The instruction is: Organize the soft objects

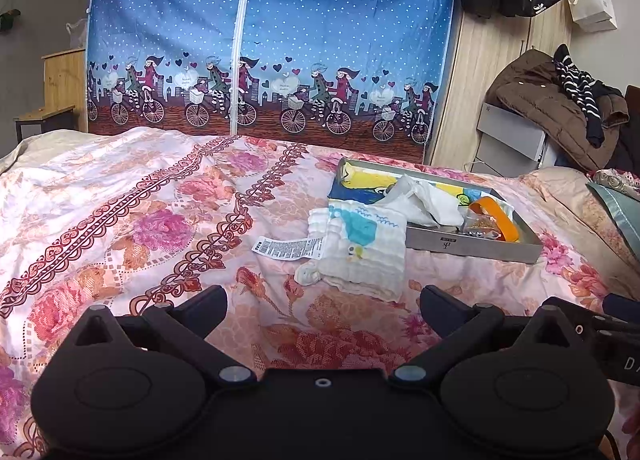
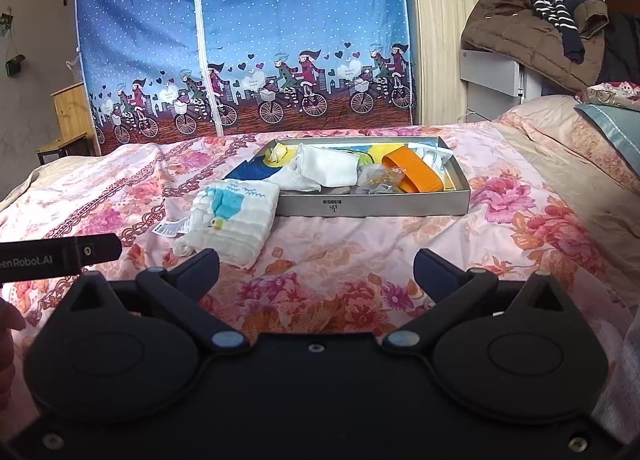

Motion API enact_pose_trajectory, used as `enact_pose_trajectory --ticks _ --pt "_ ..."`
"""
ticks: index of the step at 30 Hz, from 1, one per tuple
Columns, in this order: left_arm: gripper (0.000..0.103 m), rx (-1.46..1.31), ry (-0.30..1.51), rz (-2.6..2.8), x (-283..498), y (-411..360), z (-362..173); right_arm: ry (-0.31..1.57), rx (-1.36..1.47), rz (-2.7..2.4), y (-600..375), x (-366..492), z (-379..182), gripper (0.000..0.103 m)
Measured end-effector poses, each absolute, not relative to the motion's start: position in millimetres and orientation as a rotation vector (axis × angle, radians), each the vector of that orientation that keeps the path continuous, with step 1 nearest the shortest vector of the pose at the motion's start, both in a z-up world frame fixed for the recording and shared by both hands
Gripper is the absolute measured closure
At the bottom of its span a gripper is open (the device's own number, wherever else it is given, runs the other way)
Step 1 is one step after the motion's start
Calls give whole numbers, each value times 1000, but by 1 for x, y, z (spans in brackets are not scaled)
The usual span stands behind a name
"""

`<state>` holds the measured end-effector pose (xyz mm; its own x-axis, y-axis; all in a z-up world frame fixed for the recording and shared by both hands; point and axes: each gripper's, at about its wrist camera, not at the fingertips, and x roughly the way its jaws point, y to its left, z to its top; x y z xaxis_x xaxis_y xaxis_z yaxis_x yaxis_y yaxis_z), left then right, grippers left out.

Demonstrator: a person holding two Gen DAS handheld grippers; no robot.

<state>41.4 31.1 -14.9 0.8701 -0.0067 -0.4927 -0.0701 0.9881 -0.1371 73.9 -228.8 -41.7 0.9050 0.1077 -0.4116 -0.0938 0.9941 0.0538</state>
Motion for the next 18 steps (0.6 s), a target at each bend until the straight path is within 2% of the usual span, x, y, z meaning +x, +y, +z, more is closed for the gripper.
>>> enact_pose_trajectory --ticks 13,18 --pt "1 -89 470 70 72 19 -29 475 15 99 -226 96 -49 0" --pt "1 -90 455 104 90 24 -34 515 -52 155 -218 132 -56 0"
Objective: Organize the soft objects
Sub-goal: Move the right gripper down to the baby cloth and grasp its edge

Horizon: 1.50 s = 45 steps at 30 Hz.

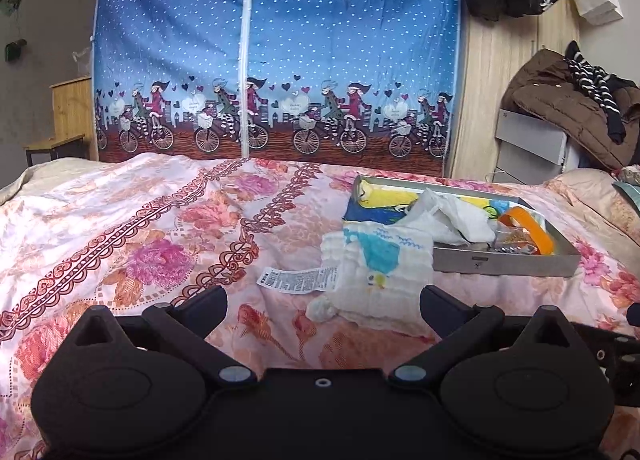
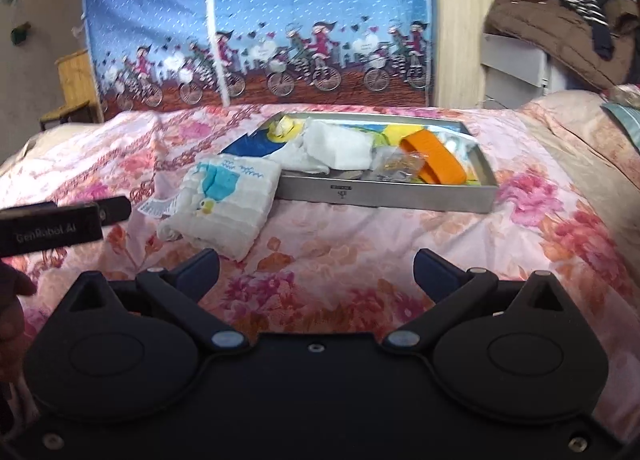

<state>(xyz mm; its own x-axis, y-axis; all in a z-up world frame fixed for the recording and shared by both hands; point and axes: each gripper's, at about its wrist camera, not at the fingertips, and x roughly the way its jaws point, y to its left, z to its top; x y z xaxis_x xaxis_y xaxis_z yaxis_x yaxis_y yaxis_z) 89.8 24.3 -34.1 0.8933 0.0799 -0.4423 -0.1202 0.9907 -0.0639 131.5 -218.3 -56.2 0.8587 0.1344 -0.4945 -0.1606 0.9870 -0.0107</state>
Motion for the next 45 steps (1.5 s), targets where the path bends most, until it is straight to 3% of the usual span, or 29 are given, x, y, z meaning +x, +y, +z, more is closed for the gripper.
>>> enact_pose_trajectory --ticks 13,22,24,25,27,29,30,32,38,45 --pt "1 -376 520 293 136 91 -52 642 -157 376 -148 252 -88 0" --pt "1 -429 566 329 142 101 -59 630 -171 381 -123 261 -101 1" --pt "1 -421 563 322 142 100 -59 621 -178 379 -119 265 -104 8" --pt "1 -413 560 319 141 99 -58 618 -179 382 -119 263 -104 21" --pt "1 -396 556 313 141 95 -57 612 -180 386 -116 261 -105 29" --pt "1 -383 554 307 141 93 -57 599 -194 390 -118 255 -103 52" --pt "1 -379 553 305 141 92 -57 596 -201 392 -119 253 -103 55" --pt "1 -371 551 304 141 91 -57 589 -212 388 -121 247 -102 74" --pt "1 -356 552 302 141 90 -58 584 -263 369 -137 229 -97 93" --pt "1 -321 562 256 143 82 -58 605 -308 314 -172 198 -89 96"
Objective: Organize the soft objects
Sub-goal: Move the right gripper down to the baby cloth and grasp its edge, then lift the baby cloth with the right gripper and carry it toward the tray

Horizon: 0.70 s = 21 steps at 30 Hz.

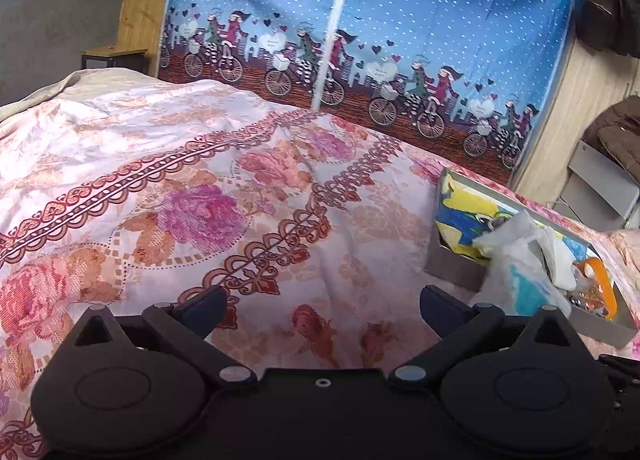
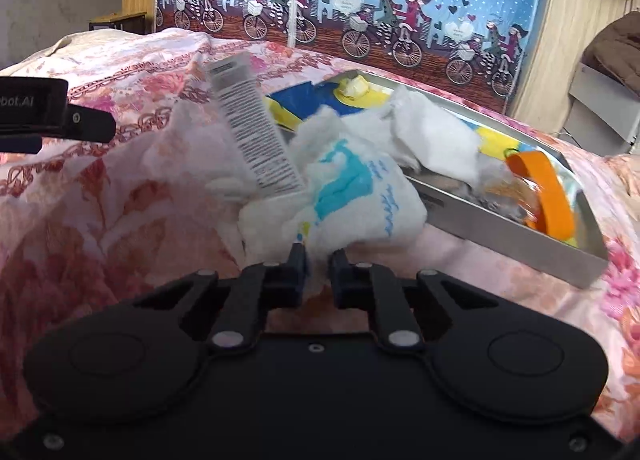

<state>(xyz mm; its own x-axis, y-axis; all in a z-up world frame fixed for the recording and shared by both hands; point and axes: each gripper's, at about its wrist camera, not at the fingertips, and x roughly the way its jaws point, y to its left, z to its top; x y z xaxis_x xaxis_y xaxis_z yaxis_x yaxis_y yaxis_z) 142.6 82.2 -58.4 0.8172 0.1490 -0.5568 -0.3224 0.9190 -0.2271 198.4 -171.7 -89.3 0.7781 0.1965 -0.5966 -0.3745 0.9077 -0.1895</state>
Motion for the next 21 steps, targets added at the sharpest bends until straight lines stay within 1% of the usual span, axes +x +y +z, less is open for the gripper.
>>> enact_pose_trajectory --ticks 11,21 --pt "1 -203 571 112 142 56 -61 644 -301 204 -214 157 -66 97" --pt "1 -135 574 57 140 43 -62 661 -152 71 -265 175 -62 97"
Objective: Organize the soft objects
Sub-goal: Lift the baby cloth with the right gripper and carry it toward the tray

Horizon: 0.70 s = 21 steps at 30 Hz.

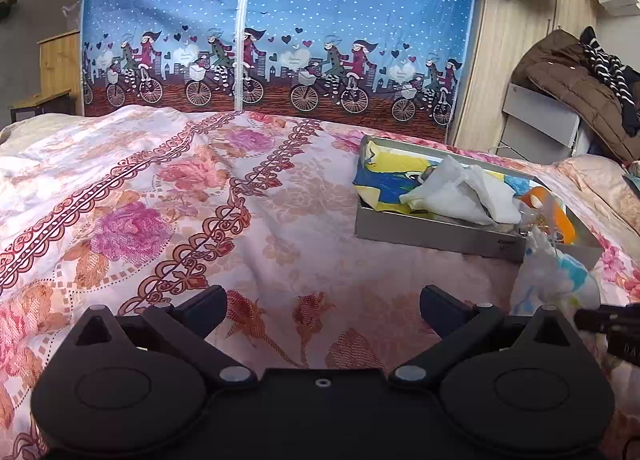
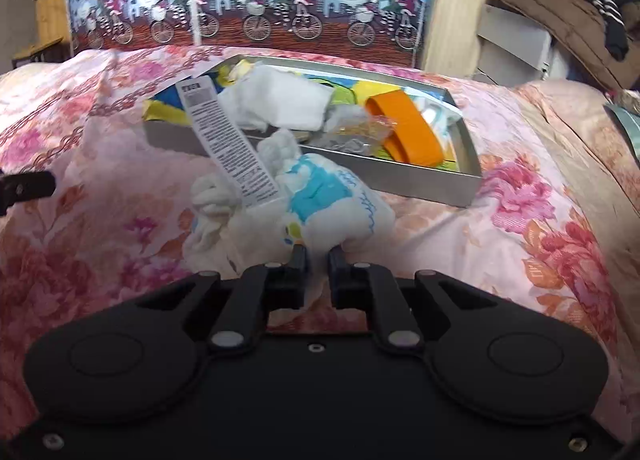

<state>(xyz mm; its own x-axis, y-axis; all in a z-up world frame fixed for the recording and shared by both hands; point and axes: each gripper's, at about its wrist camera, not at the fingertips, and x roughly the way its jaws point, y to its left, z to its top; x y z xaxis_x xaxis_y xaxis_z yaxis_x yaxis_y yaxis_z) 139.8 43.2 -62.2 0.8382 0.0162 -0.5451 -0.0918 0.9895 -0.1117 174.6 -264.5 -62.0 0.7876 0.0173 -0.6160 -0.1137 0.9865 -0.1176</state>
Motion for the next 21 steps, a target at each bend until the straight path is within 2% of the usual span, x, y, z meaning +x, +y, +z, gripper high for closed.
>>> enact_pose_trajectory --ticks 10,13,15,16,17,21 --pt "1 -90 567 8 137 35 -63 685 32 -114 -351 164 -48 99" --pt "1 -82 565 -12 137 32 -63 685 170 -8 -369 165 -49 93" --pt "1 -74 565 -21 137 31 -63 681 191 73 -368 164 -50 78" --pt "1 -71 565 -27 137 30 -63 676 192 104 -364 164 -50 63" --pt "1 -67 566 -31 137 29 -63 674 187 127 -359 164 -49 53" --pt "1 -54 563 -47 137 26 -64 685 161 162 -348 176 -51 41"
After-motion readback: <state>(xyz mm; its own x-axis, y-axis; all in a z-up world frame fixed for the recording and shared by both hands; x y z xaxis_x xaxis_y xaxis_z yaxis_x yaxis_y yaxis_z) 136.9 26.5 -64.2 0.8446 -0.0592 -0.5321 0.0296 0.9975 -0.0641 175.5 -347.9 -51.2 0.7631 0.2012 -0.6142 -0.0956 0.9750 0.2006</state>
